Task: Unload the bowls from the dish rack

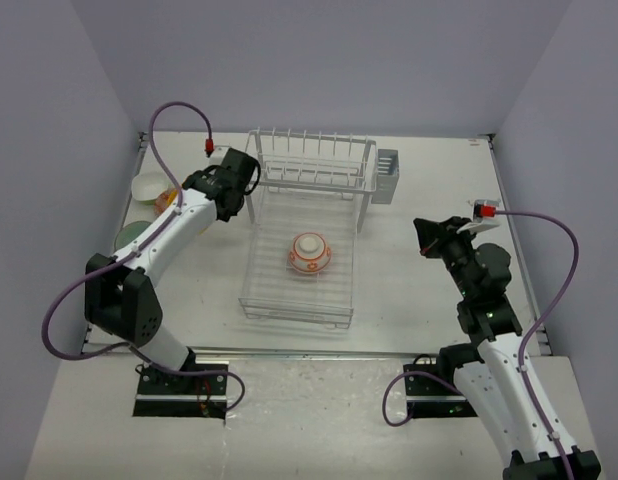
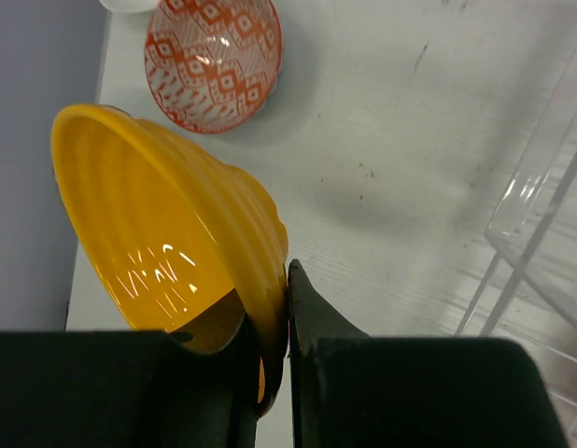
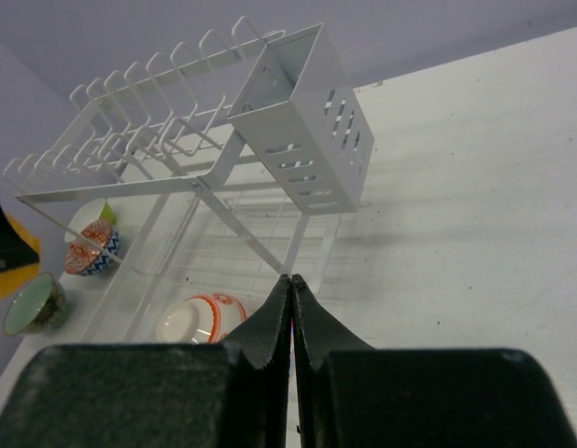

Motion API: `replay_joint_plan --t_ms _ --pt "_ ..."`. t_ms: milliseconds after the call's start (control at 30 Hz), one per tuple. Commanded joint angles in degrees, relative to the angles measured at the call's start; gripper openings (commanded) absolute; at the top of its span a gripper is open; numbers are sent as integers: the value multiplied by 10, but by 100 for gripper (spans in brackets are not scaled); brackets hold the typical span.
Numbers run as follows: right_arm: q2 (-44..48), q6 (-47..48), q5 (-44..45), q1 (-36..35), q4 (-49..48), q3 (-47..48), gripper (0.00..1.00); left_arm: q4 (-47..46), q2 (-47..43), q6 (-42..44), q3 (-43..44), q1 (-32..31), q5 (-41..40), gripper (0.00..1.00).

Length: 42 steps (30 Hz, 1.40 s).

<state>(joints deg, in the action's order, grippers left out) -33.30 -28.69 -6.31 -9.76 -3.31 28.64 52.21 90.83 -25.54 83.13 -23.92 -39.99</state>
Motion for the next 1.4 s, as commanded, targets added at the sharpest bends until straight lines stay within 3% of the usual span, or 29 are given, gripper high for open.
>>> replay_joint_plan --t_ms 0,200,367,500,867,1367 --pt "1 -9 -25 -2 -28 -2 0 -69 -46 -43 -59 5 -19 0" --pt "3 -15 -41 -2 -36 -8 0 -125 -61 -86 -133 18 5 0" --pt "7 -15 -43 -2 -38 -10 0 -201 -73 -86 -211 81 144 0" --pt "9 -16 -45 -3 -39 -11 0 -247 -76 -86 -248 113 191 0" --pt "17 -15 -46 -2 -38 -10 0 -248 -33 -94 -249 117 203 0" --pt "14 -16 -49 -2 -44 -10 0 -181 -31 -144 -266 118 127 0"
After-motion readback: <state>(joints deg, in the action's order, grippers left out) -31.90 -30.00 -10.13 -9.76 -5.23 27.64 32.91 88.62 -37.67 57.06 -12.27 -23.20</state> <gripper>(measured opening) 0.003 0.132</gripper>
